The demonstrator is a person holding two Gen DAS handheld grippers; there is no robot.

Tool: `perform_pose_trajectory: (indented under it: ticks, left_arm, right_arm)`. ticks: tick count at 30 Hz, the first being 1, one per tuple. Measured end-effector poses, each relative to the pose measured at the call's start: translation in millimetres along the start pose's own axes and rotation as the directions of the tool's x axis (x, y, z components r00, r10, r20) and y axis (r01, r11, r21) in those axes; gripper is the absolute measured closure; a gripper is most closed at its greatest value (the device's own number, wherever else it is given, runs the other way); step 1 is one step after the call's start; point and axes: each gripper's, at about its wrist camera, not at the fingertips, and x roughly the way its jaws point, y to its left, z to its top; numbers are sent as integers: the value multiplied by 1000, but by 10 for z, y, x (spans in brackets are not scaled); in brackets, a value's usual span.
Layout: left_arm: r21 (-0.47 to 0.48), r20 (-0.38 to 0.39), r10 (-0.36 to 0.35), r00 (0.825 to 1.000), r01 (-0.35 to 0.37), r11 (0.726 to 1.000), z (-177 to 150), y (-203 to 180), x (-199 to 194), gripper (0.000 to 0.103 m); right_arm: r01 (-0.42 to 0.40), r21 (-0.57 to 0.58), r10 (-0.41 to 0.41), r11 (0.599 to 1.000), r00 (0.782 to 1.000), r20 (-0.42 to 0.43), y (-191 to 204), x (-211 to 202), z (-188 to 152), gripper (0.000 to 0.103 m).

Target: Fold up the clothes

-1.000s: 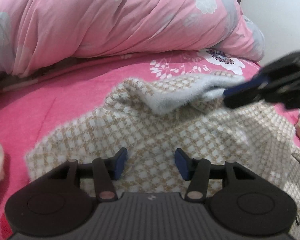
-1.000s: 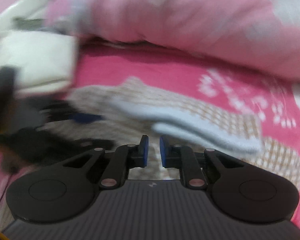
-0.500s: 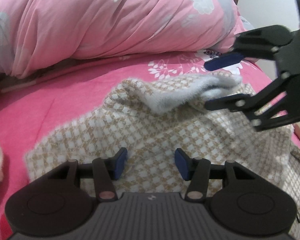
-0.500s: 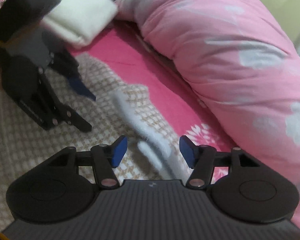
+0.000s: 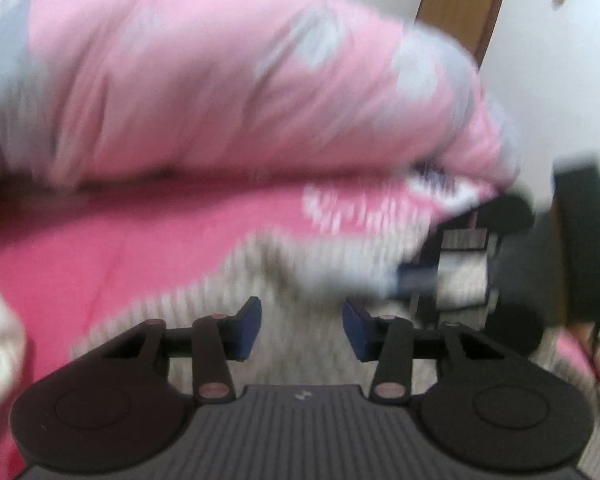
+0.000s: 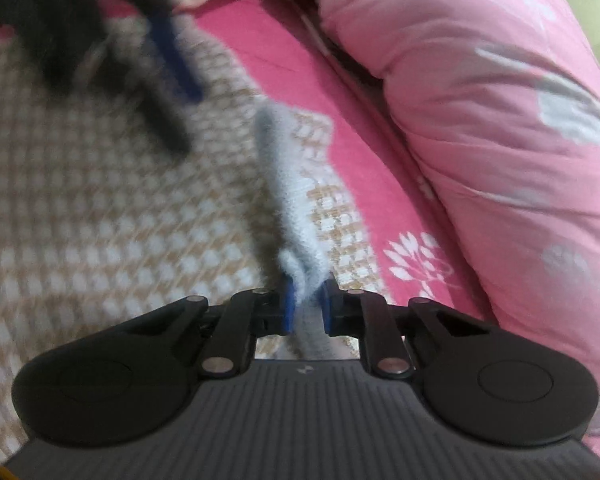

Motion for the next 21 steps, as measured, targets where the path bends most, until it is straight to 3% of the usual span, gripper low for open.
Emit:
perform_pose_trajectory:
  ticks: [3,6,7,9,12,14,15,17,21]
  left_arm:
    - [-23,51,-61,997,63,998,211,-48,136,70]
    - [37,-18,-104,994,105,994,193,-193,410,76]
    - [51,-66,-83,994,86,995,132,-214,520,84]
    - [71,-121,-44,992,53,996,22,-216,657,88]
    - [65,-113,-45,993,53,996,-26,-197,645,88]
    - [69,-112,-45,993,53,996,-68,-196,631,88]
    - [78,-111,-43,993,52,996,-85,-207,633,88]
    - [98,-107,-37,994,48,994,-107,-237,630,88]
    - [137,-110,-25,994,40,990,-121,-260,609,89]
  right_arm:
    - [4,-25,-4,1000,1000,4,38,7,-15,91]
    - [6,-31,-6,1000,1000,5,42,36,-15,89]
    - [8,-24,-8,1000,1000,7,42,33,-21,88]
    - [12,-13,-12,1000,1000,7,43,15,-35,88]
    - [18,1,-18,1000,1000,-1,34,-93,-72,83]
    - [3,88,-4,996,1000,5,-68,-244,-103,78]
    - [-36,202,32,979,999,28,-200,-341,-128,78]
    - [-114,420,86,900,993,86,-464,-503,-199,78]
    - [-157,646,118,747,988,104,-801,-398,-385,80]
